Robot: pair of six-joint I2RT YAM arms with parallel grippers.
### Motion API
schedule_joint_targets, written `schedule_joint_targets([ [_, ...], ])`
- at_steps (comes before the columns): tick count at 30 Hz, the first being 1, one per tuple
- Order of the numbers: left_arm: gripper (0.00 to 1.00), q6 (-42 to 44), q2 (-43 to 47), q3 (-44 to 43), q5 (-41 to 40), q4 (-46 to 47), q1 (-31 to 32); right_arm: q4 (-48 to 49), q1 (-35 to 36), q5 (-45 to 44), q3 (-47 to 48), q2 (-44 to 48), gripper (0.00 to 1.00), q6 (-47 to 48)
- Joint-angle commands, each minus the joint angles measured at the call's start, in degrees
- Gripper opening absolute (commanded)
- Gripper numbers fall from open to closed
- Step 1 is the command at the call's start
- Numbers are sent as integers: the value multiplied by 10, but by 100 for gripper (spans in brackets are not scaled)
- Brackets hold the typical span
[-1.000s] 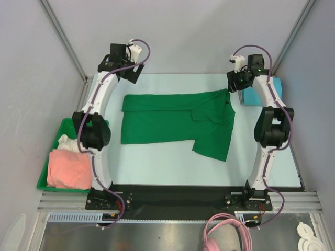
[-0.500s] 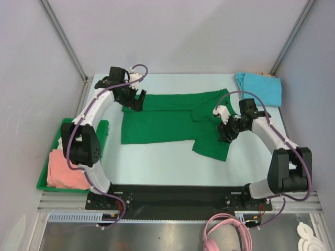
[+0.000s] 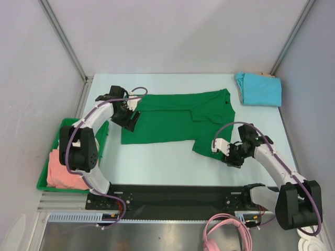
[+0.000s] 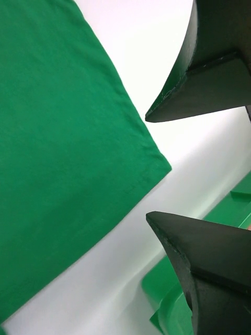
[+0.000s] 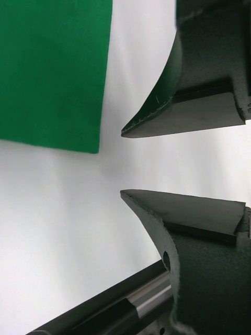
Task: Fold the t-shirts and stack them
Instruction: Fold the tshirt
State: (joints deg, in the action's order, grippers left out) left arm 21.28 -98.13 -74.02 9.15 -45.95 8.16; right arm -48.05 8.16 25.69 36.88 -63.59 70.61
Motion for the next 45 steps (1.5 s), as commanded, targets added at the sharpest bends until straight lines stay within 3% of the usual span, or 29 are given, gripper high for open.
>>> schedule_joint_targets([
  [1,75,34,43,8,0,36,-26,6,14,-26,-15,22,49,45],
  [10,74,-19,18,-12,61,43,-39,62,17,-58,-20,-61,49,61],
  [17,73,-4,0,-9,25,49,-39,76,13,-40,21,-121,46,46],
  [29,73,2,31,33,22,61,-44,11,17,-28,28,-107,45,91],
  [45,73,-2,42,53,28,68,-56,31,55,-28,59,-180,42,79],
])
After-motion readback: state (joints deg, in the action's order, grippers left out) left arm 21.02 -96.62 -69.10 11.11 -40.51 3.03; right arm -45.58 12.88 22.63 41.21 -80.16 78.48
